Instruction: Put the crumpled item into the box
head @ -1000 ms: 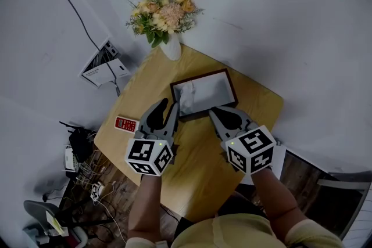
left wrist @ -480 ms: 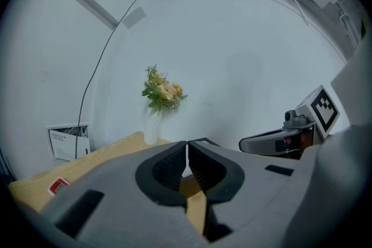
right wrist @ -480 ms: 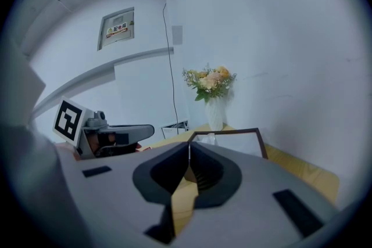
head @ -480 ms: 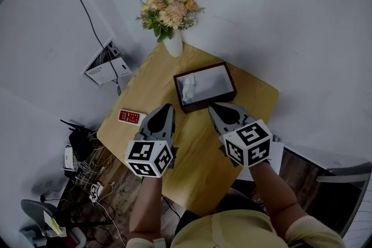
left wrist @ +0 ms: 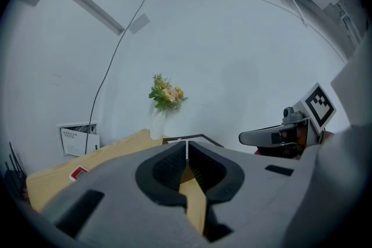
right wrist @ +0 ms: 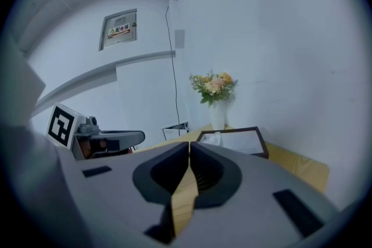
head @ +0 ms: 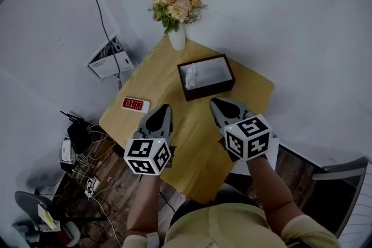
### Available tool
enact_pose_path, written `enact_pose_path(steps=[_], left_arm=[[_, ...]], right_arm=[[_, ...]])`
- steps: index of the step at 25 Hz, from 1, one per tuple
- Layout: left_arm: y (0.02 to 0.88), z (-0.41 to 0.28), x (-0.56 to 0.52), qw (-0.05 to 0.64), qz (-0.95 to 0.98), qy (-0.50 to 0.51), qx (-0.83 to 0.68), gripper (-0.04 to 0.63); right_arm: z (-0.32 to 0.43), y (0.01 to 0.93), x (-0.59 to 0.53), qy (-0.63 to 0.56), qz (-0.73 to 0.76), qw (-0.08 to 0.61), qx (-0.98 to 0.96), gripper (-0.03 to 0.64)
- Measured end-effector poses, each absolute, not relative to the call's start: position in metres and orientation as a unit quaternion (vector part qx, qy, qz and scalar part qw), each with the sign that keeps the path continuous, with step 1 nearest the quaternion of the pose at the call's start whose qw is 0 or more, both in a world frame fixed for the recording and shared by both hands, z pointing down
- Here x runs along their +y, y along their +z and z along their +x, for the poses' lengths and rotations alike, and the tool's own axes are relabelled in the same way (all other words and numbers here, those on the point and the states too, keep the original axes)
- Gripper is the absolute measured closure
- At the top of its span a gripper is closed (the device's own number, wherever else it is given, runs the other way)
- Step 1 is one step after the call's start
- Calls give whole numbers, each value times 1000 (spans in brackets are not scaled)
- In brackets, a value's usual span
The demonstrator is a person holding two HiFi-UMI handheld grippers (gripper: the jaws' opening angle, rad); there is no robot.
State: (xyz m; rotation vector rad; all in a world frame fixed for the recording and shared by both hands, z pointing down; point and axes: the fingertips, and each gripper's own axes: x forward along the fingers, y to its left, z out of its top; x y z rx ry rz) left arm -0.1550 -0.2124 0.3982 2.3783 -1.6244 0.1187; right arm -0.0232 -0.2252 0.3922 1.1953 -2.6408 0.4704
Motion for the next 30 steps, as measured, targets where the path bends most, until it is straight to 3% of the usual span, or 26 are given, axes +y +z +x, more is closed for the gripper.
enact_pose_path(steps=[30], left_arm=[[396,-196,-119,143,792,21,-593,563]], right_arm=[[-21,378,-151,150,438,76,-883,588]])
